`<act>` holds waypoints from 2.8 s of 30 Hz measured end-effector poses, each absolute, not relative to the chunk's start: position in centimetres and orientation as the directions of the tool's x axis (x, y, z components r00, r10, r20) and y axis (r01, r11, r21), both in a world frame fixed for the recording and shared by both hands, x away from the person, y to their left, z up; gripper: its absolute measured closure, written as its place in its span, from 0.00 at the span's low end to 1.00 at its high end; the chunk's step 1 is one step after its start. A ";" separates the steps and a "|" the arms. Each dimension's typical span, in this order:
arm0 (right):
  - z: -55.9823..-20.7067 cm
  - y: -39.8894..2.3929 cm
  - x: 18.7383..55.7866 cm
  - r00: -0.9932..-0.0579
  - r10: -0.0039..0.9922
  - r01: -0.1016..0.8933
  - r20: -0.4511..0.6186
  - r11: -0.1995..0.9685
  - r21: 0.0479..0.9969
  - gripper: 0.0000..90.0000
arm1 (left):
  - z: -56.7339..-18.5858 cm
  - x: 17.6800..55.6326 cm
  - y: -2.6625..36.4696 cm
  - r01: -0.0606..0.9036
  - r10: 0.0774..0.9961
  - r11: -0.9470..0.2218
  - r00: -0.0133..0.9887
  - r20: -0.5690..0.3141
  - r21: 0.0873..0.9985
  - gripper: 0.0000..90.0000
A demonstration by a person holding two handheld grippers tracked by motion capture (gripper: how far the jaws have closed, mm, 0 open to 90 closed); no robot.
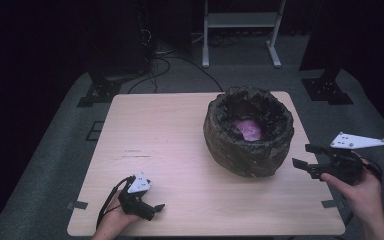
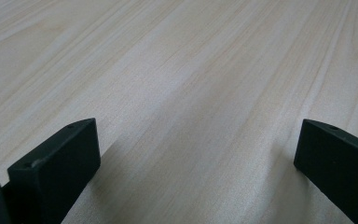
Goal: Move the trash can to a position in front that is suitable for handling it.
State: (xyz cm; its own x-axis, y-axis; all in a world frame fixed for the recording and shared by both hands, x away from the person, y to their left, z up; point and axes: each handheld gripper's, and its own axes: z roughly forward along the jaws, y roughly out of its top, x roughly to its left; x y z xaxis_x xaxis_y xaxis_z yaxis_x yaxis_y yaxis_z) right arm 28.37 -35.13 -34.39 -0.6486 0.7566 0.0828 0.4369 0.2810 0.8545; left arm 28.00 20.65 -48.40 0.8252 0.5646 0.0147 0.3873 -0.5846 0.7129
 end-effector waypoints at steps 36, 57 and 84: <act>-31.8 -32.7 38.1 -0.601 0.794 0.472 0.094 0.258 0.843 0.17 | -48.4 28.0 20.6 0.386 0.562 -0.585 0.827 0.014 0.714 0.00; -33.2 -31.2 38.3 -0.638 0.757 0.509 0.140 0.279 0.814 0.15 | -48.4 27.9 20.6 0.383 0.558 -0.587 0.830 0.014 0.713 0.00; -33.0 -27.2 32.0 -0.767 0.628 0.463 0.136 0.393 0.795 0.17 | -48.4 27.9 20.6 0.385 0.559 -0.586 0.829 0.012 0.714 0.00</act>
